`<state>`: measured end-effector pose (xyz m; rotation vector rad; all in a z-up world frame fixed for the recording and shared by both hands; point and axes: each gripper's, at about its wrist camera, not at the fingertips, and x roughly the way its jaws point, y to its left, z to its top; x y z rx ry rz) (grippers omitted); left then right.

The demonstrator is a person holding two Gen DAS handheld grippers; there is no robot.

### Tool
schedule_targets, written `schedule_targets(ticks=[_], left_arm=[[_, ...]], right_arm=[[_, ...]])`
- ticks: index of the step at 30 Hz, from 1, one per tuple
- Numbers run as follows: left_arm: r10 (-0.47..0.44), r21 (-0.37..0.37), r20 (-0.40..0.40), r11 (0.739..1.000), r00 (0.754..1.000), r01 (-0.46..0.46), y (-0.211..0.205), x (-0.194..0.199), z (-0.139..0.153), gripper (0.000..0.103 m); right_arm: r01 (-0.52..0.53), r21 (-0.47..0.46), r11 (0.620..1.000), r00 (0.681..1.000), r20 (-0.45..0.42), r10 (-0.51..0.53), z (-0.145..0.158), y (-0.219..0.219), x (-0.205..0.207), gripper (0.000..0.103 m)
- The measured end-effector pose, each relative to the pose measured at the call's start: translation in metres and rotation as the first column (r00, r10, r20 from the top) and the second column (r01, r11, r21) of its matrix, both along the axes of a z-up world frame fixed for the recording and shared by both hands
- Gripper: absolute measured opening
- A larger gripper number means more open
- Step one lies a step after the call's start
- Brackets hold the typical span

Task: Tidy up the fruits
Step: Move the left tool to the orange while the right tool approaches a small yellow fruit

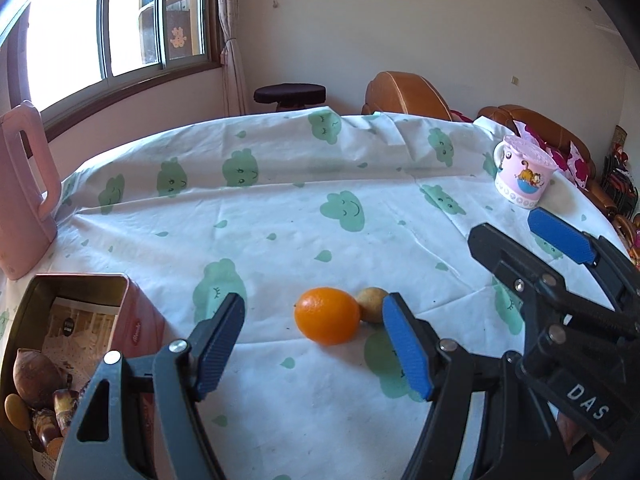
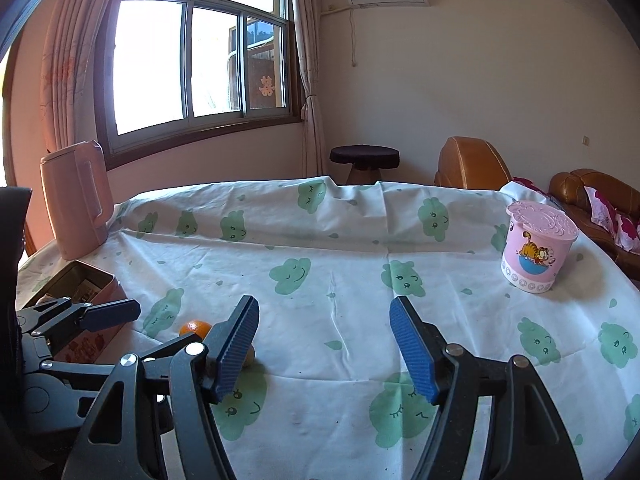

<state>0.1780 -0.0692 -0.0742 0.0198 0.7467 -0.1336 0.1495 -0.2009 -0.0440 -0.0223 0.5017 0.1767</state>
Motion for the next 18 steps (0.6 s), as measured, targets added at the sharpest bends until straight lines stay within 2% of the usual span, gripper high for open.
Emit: schedule_targets(ticks=[2, 4, 6, 8, 9, 13, 18], left_arm=[[0.008, -0.007, -0.021, 1.000, 1.000, -0.008, 0.001, 0.007, -0.005, 0.072], [0.012, -0.023, -0.042, 1.000, 0.999, -0.013, 0.004, 0.012, -0.010, 0.064], [0.003, -0.040, -0.062, 0.999, 0.998, -0.005, 0.005, 0.014, -0.014, 0.060], [-0.021, -0.073, -0.072, 0.997, 0.997, 0.015, 0.006, 0.015, -0.015, 0.050], [-0.035, -0.087, -0.073, 0.996, 0.997, 0.028, 0.006, 0.015, -0.015, 0.041], [-0.047, -0.097, -0.070, 0.994, 0.996, 0.040, 0.009, 0.011, -0.014, 0.040], [0.010, -0.056, -0.046, 0.998, 0.999, -0.012, 0.026, 0.008, -0.012, 0.040]], right_arm=[[0.004, 0.006, 1.000, 1.000, 0.004, -0.005, 0.001, -0.001, -0.001, 0.074], [0.013, 0.009, 1.000, 1.000, 0.005, -0.013, 0.001, -0.003, -0.001, 0.075], [0.017, 0.010, 1.000, 1.000, 0.003, -0.017, 0.000, -0.003, 0.000, 0.075], [0.020, 0.001, 1.000, 1.000, -0.003, -0.020, 0.000, -0.002, 0.001, 0.076], [0.019, -0.004, 1.000, 1.000, -0.005, -0.019, 0.000, -0.001, 0.001, 0.076], [0.018, -0.010, 1.000, 1.000, -0.013, -0.018, -0.002, -0.001, 0.003, 0.076], [0.007, -0.005, 1.000, 1.000, -0.021, -0.007, -0.003, -0.001, 0.004, 0.076]])
